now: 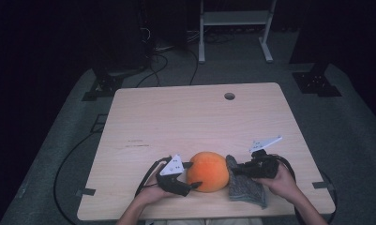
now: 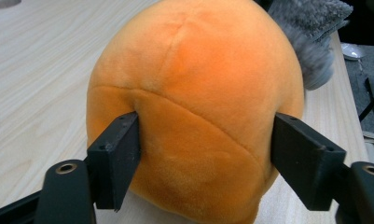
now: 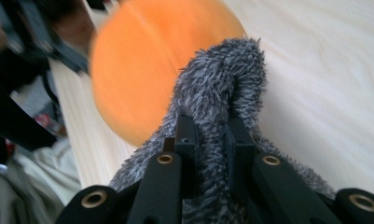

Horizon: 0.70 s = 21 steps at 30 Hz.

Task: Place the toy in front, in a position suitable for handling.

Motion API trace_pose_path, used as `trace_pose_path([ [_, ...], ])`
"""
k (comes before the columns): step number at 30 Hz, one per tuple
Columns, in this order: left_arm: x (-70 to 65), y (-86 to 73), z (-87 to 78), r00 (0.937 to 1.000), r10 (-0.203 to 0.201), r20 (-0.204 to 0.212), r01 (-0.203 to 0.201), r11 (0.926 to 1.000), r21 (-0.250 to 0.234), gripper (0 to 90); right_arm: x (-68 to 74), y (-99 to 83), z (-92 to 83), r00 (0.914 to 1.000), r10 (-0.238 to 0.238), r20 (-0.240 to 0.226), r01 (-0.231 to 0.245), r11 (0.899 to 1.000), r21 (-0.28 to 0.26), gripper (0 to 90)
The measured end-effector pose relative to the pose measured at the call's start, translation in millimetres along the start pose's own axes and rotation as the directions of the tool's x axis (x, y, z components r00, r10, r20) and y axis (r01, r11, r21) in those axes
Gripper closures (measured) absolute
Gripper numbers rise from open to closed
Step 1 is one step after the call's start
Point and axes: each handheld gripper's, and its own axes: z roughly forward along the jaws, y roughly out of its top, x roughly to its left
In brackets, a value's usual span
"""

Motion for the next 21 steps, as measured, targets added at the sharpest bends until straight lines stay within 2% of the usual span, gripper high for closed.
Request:
trace_pose_path([
  [3,-2.1,0.1,-0.3,0.9996,0.027,-0.005,-0.027,0.9996,0.0,27.9,-3.2,-3.5,-4.0,0.9996,-0.006,0.029,0.005,1.0,0.021,77.9],
  [6,-2.9,0.0,0.0,0.9994,0.034,-0.004,-0.034,0.9994,-0.003,28.1,-2.8,6.4,-11.8,0.9996,-0.009,0.026,0.01,1.0,-0.021,77.9],
  [8,-3.3,0.1,-0.4,0.9992,0.04,-0.005,-0.04,0.9992,0.0,28.3,-1.2,20.5,-13.0,0.9995,-0.024,0.02,0.025,0.998,-0.049,77.8],
  [10,-3.9,-0.3,-1.1,0.9987,0.051,-0.008,-0.051,0.9987,0.004,28.4,0.4,32.3,-10.2,0.9992,-0.038,0.016,0.038,0.998,-0.055,77.6],
  [14,-4.2,-1.9,-2.7,0.9985,0.055,-0.008,-0.055,0.9985,0.01,28.8,-3.5,52.0,8.0,0.998,-0.062,-0.005,0.062,0.998,-0.029,77.6],
  [16,-4.0,-2.6,-3.2,0.9989,0.047,-0.006,-0.047,0.9988,0.011,28.8,-9.1,52.7,15.4,0.9982,-0.05,-0.034,0.049,0.999,-0.022,77.7],
  [19,-3.7,-1.5,-1.8,0.999,0.045,-0.002,-0.045,0.999,0.007,28.9,-18.9,44.5,16.6,0.9977,-0.004,-0.067,0.002,1.0,-0.026,78.0],
  [21,-4.3,-0.1,-0.8,0.9989,0.047,-0.003,-0.047,0.9989,0.007,29.0,-23.1,35.5,15.1,0.9978,0.016,-0.064,-0.018,1.0,-0.021,78.1],
])
